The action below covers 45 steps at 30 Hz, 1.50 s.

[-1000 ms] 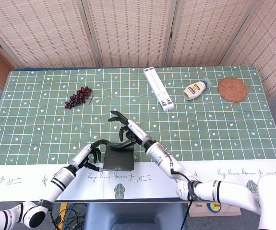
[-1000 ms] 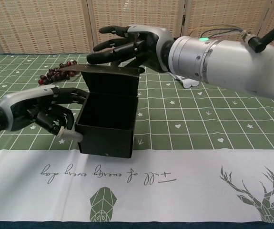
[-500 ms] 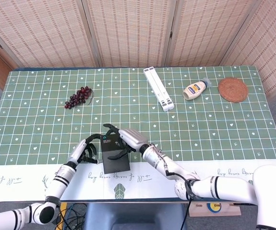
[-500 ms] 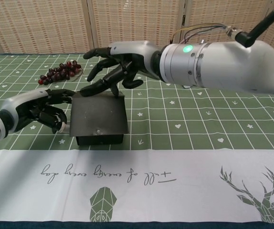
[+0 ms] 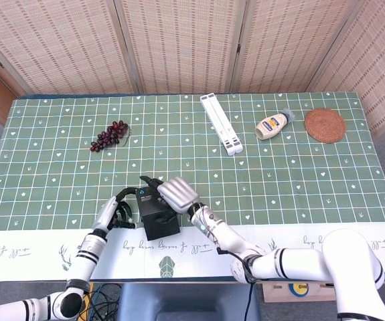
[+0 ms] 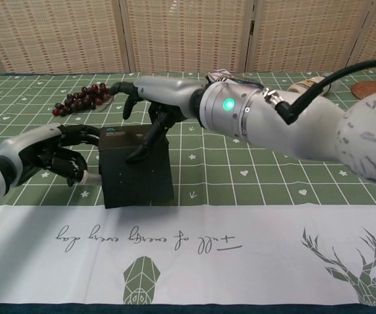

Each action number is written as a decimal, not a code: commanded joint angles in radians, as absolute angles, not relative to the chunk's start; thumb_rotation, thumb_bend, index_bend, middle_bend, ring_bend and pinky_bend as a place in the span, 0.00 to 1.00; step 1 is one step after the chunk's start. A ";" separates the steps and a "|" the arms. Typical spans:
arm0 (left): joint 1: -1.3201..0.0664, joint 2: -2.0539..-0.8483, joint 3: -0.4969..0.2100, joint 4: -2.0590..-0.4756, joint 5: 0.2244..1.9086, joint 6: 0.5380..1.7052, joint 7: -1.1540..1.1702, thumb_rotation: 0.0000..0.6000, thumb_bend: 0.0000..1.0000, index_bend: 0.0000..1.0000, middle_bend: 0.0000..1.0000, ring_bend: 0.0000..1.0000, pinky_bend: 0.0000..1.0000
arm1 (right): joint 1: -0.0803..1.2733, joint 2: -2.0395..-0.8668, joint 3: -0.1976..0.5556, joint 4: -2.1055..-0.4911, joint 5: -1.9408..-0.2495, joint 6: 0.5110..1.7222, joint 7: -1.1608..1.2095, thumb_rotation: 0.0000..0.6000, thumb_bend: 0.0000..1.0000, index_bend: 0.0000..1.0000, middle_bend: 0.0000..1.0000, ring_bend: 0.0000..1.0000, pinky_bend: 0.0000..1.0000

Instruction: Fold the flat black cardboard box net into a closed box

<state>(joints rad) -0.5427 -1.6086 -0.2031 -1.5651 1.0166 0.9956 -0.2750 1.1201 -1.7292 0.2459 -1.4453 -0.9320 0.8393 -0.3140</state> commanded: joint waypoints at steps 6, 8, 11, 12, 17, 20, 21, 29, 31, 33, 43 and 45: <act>-0.535 -1.552 -0.198 -1.604 1.068 0.962 -0.286 1.00 0.11 0.00 0.17 0.50 0.63 | 1.122 -1.744 0.230 -1.434 -0.938 0.851 -0.355 0.81 0.00 0.00 0.22 0.65 0.94; -0.531 -1.530 -0.194 -1.614 1.093 0.965 -0.283 1.00 0.11 0.00 0.15 0.49 0.62 | 1.118 -1.739 0.221 -1.436 -0.952 0.858 -0.371 0.81 0.00 0.00 0.22 0.65 0.94; -0.525 -1.485 -0.179 -1.631 1.133 0.965 -0.270 1.00 0.11 0.00 0.12 0.47 0.62 | 1.112 -1.733 0.207 -1.441 -0.973 0.868 -0.392 0.80 0.00 0.00 0.22 0.65 0.94; -0.524 -1.470 -0.176 -1.638 1.141 0.962 -0.268 1.00 0.11 0.00 0.11 0.46 0.61 | 1.110 -1.732 0.204 -1.441 -0.978 0.869 -0.398 0.80 0.00 0.00 0.22 0.65 0.94; -0.514 -1.385 -0.165 -1.681 1.177 0.955 -0.265 1.00 0.11 0.00 0.07 0.44 0.60 | 1.108 -1.734 0.187 -1.431 -1.025 0.879 -0.424 0.78 0.00 0.03 0.22 0.65 0.94; -0.510 -1.336 -0.155 -1.702 1.199 0.954 -0.254 1.00 0.11 0.00 0.06 0.43 0.60 | 1.104 -1.739 0.174 -1.421 -1.064 0.891 -0.436 0.79 0.03 0.09 0.24 0.65 0.94; -0.508 -1.322 -0.151 -1.707 1.206 0.953 -0.251 1.00 0.11 0.00 0.06 0.43 0.59 | 1.102 -1.741 0.170 -1.418 -1.076 0.894 -0.438 0.81 0.05 0.11 0.25 0.65 0.94; -0.495 -1.227 -0.128 -1.759 1.253 0.948 -0.258 1.00 0.11 0.00 0.05 0.41 0.59 | 1.087 -1.784 0.137 -1.333 -1.192 0.926 -0.437 1.00 0.18 0.27 0.34 0.65 0.94; -0.490 -1.219 -0.125 -1.759 1.270 0.964 -0.251 1.00 0.11 0.00 0.05 0.41 0.59 | 1.085 -1.799 0.129 -1.305 -1.222 0.935 -0.442 1.00 0.21 0.30 0.36 0.65 0.94; -0.486 -1.216 -0.121 -1.759 1.281 0.975 -0.242 1.00 0.11 0.00 0.05 0.41 0.59 | 1.082 -1.807 0.125 -1.289 -1.240 0.941 -0.439 1.00 0.22 0.33 0.37 0.65 0.93; -0.478 -1.199 -0.116 -1.769 1.307 0.997 -0.262 1.00 0.11 0.00 0.05 0.41 0.59 | 1.057 -1.815 0.129 -1.269 -1.279 0.945 -0.443 1.00 0.24 0.35 0.39 0.65 0.93; -0.477 -1.195 -0.115 -1.772 1.312 1.000 -0.265 1.00 0.11 0.00 0.05 0.41 0.59 | 1.049 -1.810 0.132 -1.277 -1.280 0.948 -0.446 1.00 0.24 0.35 0.39 0.65 0.93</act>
